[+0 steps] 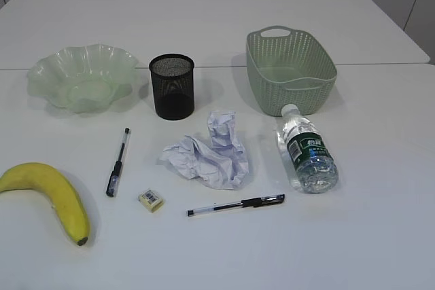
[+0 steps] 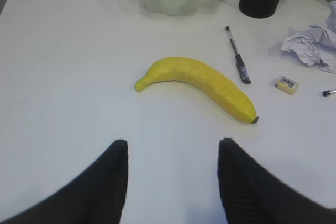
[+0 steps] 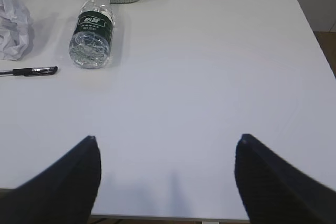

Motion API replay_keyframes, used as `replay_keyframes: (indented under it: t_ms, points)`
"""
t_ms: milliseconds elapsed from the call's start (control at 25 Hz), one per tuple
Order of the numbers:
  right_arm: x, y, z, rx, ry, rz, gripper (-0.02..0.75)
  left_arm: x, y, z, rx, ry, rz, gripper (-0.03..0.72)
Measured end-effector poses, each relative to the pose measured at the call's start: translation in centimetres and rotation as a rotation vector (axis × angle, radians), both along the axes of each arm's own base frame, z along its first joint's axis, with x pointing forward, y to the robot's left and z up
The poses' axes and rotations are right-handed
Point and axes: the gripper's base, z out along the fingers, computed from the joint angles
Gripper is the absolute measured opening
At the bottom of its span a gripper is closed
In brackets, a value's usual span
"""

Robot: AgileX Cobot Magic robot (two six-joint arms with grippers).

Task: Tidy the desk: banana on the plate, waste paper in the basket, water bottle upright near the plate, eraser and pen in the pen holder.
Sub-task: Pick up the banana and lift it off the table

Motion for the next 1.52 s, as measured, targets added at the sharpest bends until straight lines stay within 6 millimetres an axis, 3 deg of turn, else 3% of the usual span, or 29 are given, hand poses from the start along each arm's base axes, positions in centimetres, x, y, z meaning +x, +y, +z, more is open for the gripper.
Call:
replay_keyframes:
  t_ms: [1520]
  points:
    - [0.00,0.00,0.00,0.000,0.000,0.000,0.587,0.00,0.00,0.00,0.000,0.000,0.000,0.391]
